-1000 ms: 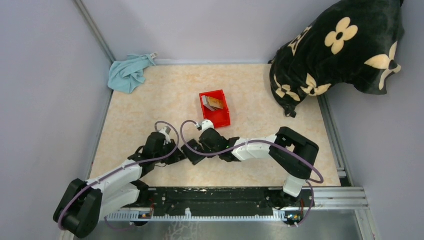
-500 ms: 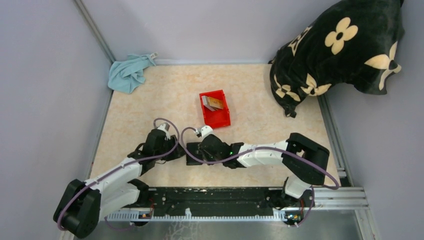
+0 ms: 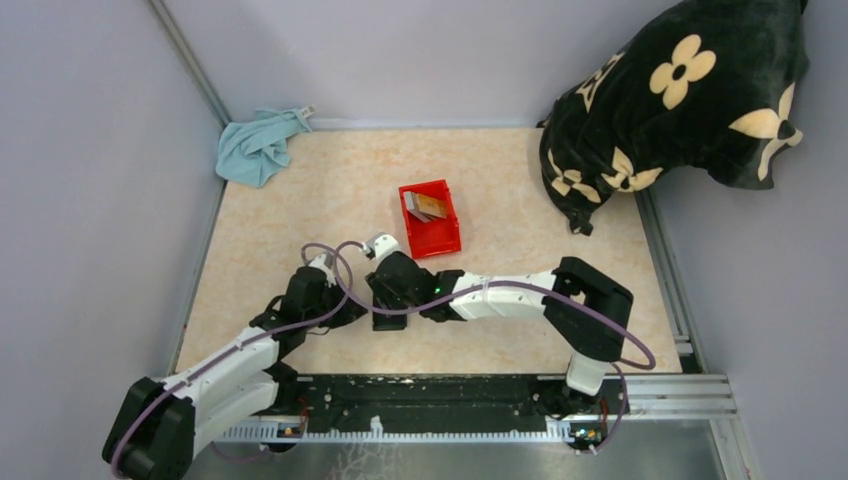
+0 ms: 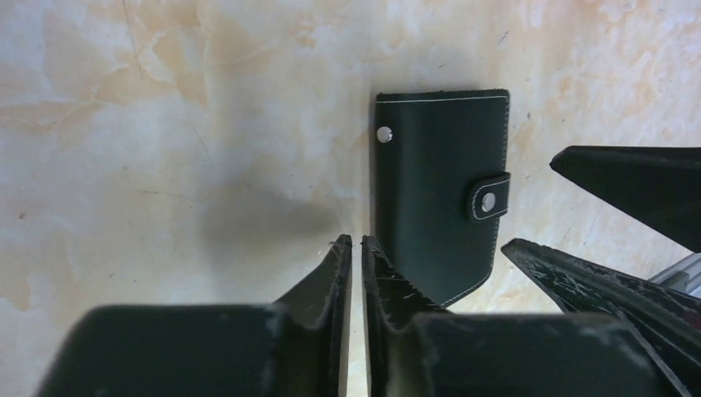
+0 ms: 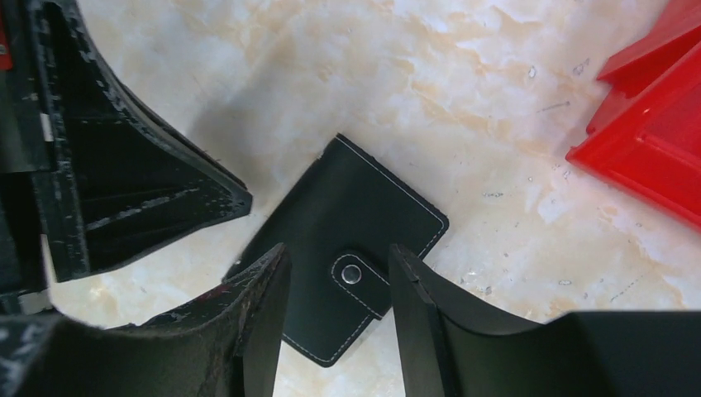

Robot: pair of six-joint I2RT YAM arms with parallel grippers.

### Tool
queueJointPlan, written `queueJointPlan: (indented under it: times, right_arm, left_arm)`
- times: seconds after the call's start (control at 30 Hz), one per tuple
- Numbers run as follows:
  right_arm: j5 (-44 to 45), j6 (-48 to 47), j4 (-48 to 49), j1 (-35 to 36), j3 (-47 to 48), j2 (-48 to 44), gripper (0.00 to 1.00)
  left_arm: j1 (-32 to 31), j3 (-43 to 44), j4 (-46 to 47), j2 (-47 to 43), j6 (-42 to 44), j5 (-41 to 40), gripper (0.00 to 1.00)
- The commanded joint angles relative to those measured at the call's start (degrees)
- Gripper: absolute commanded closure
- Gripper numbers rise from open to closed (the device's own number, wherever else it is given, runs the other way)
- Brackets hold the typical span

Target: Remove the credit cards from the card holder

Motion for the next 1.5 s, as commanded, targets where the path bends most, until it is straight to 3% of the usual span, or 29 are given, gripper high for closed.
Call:
queueJointPlan:
  times: [0.0,0.07,0.3,0.43,0.63,0.73,1.47]
  right_arm:
    - [1.44,-2.19,-1.23,0.96,3.21,2.62,0.52]
    - [2.11,-2.24,-1.62,1.49,2.78,2.97,0.52]
    - [2.24,-1.46,-1.78,2.38,-0.38,2.34,0.52]
    - [2.29,-1.43,-2.17,2.62,-1.24,3.02,0.52]
    - [4.10,-1.17,-2.43,2.72,-1.45,5.12,0.53]
    - [4.63,-1.36,-2.25,2.83,-1.19,4.89,0.54]
    - [6.46,-4.46,0.02,3.83,0.11,5.38,0.52]
  left_arm:
    - [-0.14,-1.10,3.97,1.98,0.04,2.53,0.94]
    - [-0.14,-0.98,4.38,2.72,0.08,2.74,1.00]
    - [-0.14,-0.35,4.54,3.32,0.67,2.25,1.00]
    - [-0.18,-0.14,4.58,3.73,0.45,2.22,0.95]
    - [-0.17,0.07,4.10,3.33,0.24,1.67,0.78]
    - [-0.15,0.30,3.50,3.22,0.30,1.41,0.74]
    - [-0.14,-0.16,2.96,2.53,0.13,1.55,0.70]
